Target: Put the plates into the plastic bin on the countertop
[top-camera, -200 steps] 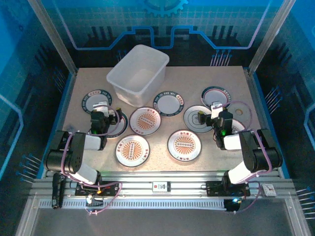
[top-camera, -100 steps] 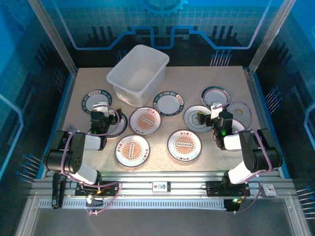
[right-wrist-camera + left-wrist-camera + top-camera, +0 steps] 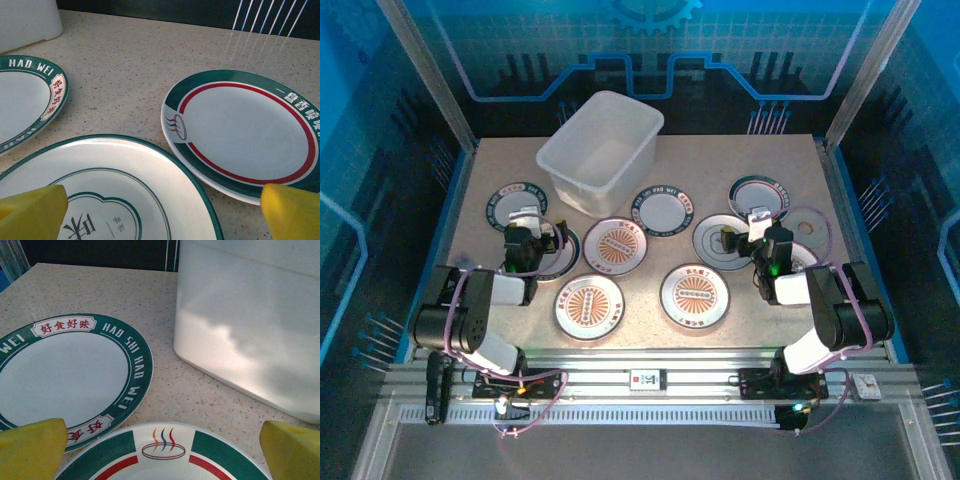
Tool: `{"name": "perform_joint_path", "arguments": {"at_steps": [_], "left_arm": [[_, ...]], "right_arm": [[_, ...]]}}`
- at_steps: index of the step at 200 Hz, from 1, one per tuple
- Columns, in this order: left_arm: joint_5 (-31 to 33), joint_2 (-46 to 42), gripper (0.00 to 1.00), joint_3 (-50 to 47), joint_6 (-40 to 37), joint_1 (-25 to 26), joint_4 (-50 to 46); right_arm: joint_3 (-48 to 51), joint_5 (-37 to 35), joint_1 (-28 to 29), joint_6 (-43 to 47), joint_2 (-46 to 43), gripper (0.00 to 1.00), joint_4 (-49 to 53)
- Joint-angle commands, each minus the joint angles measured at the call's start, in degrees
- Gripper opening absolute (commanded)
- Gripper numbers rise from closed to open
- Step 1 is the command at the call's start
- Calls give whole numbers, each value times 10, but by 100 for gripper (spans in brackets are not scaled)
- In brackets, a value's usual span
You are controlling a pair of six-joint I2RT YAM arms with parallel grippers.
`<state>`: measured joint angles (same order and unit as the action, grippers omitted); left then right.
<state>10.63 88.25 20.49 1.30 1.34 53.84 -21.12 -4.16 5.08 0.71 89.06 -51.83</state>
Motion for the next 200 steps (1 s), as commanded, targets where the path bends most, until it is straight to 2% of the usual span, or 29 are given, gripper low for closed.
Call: {"name": "perform_joint_path", "arguments": {"at_steps": [1, 51, 78, 90, 110, 136, 154, 168, 178, 200], "left_arm": [[-6, 6, 99, 12, -10, 3, -3], [-8, 6, 99, 13, -9, 3, -6], [1, 5, 99, 10, -7, 2, -1], [22, -3, 99, 2, 4, 0, 4], [20, -43, 99, -3, 15, -9, -19], [28, -113, 99, 21, 19, -10, -119], [57, -166, 99, 33, 27, -10, -173], [107, -225, 99, 71, 65, -11, -291], [121, -263, 99, 104, 86, -12, -375], [77, -327, 99, 151, 108, -13, -482]], "right_arm": [[-16, 6, -10, 7, -7, 100, 4], [-18, 18, -18, 1, -7, 100, 8], [12, -36, -7, -5, -17, 100, -45], [8, -46, -5, -6, -44, 100, -10], [-28, -51, -4, -6, -99, 100, 99], [-47, -56, 4, -8, -151, 100, 152], [-58, -27, 5, -37, -194, 100, 187], [-99, -24, 9, -72, -221, 98, 281], [-127, -18, 13, -96, -234, 97, 344], [-156, -1, 33, -142, -266, 95, 429]]}}
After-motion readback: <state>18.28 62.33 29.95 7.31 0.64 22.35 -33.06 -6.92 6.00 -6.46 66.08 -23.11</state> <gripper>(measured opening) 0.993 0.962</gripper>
